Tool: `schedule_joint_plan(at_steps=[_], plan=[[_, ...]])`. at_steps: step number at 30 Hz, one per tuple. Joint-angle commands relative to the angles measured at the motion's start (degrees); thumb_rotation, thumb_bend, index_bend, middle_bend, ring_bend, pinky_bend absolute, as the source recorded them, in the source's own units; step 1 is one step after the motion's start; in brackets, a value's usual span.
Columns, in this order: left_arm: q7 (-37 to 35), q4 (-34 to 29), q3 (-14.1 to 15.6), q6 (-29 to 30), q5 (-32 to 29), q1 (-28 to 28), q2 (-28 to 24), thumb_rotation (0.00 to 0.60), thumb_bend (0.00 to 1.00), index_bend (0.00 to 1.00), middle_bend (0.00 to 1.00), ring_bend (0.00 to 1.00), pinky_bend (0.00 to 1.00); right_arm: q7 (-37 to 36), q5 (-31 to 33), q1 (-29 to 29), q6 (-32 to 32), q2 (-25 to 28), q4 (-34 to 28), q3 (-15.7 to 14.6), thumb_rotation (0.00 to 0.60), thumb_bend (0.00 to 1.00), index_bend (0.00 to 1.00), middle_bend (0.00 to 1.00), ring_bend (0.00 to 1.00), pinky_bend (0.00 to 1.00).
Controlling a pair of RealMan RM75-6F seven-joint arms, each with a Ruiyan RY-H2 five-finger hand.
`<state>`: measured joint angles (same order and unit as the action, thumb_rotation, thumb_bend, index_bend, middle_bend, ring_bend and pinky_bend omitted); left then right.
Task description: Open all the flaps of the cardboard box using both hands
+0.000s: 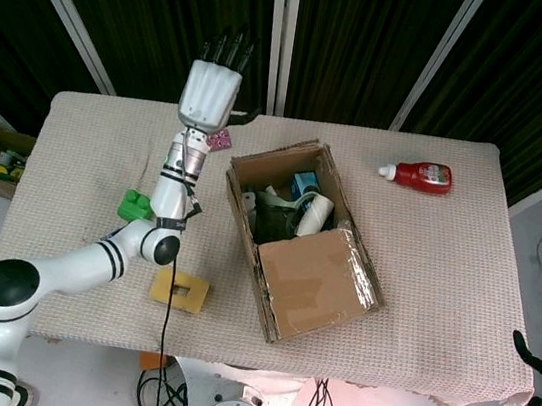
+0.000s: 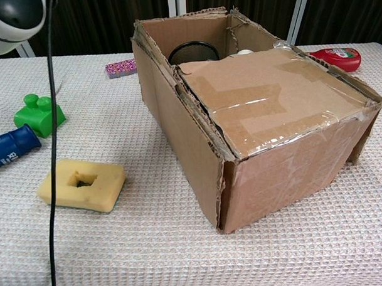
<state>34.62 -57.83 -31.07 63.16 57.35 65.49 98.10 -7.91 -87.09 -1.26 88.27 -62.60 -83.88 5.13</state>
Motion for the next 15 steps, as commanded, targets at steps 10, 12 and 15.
schedule_joint_plan(at_steps=[10,12,15], plan=[[-9.5,-45.0,16.5,-1.1,2.9,-31.8,-41.0,0.018,0.11,0.02,0.06,0.04,0.16,5.6,-11.1,-7.1,-1.4,8.4,-12.1,0.7,0.600,0.50,0.00,0.02,0.00,0.00],[-12.9,-44.2,18.9,0.9,6.0,-35.0,-41.8,0.021,0.12,0.02,0.06,0.04,0.16,5.2,-12.8,-9.6,-3.1,10.2,-14.9,1.7,0.600,0.65,0.00,0.07,0.00,0.00],[-19.5,-41.2,21.8,5.9,11.7,-39.8,-40.8,0.025,0.13,0.01,0.06,0.04,0.16,6.7,-13.1,-13.8,-7.9,12.2,-18.3,3.3,0.600,0.77,0.09,0.14,0.00,0.00]])
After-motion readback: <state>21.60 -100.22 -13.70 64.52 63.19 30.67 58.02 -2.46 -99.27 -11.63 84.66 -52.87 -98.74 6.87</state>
